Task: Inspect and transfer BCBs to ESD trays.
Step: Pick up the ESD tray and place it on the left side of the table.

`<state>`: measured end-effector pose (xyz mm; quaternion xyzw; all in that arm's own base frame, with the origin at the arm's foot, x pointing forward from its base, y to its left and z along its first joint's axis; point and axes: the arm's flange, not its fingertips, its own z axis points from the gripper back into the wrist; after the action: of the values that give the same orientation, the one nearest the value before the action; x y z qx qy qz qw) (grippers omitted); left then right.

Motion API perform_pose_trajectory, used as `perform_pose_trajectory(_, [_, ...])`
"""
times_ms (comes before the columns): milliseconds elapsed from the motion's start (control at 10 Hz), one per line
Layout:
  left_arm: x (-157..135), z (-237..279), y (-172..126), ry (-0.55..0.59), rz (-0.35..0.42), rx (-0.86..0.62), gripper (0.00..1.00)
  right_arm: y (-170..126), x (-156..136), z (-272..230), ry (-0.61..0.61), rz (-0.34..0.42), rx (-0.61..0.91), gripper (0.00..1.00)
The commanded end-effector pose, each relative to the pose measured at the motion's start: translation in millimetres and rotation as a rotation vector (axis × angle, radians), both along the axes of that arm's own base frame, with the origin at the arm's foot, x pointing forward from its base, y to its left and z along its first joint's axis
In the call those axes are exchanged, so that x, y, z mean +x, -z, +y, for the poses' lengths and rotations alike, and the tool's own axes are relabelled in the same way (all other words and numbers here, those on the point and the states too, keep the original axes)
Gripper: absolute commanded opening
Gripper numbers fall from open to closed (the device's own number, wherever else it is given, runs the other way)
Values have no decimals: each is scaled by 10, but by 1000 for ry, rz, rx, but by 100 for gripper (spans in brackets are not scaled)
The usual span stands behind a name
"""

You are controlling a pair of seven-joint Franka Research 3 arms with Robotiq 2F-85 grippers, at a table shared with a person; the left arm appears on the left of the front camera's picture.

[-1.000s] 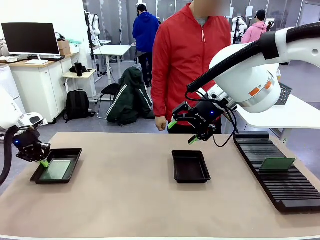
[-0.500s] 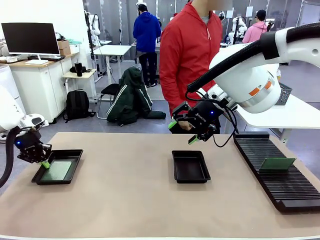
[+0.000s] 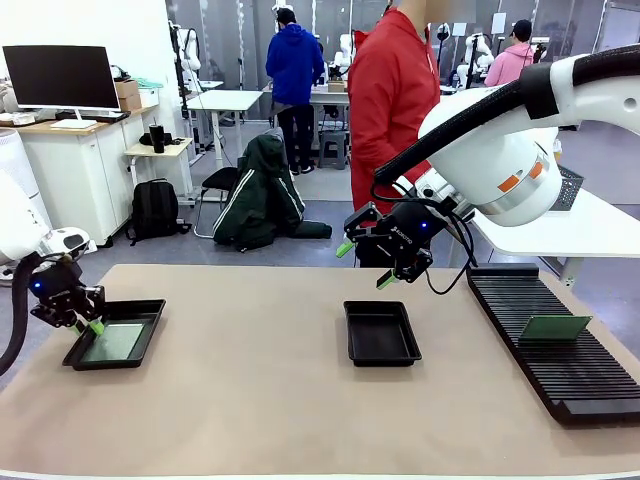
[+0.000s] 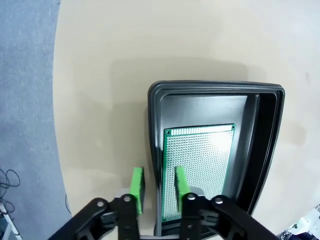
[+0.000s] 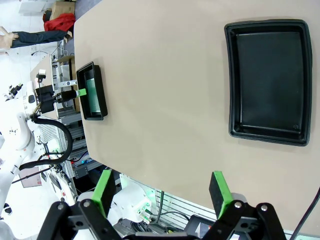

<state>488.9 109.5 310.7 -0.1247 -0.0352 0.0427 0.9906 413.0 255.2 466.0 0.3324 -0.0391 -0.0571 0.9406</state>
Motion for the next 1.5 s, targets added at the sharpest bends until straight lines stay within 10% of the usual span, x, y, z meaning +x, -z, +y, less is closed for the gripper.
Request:
perform_pose_trajectory(0, [5,20,-76,0,24,31,57,6,-8,-1,-1,1,1,100])
perform_pose_trajectory(500, [-1,13,-195,18,42,34,100,6,-8,-1,-1,1,1,100])
perform_pose_trajectory(1400, [-201,-216,-1147,48,76,140,100,6,-8,-1,-1,1,1,100])
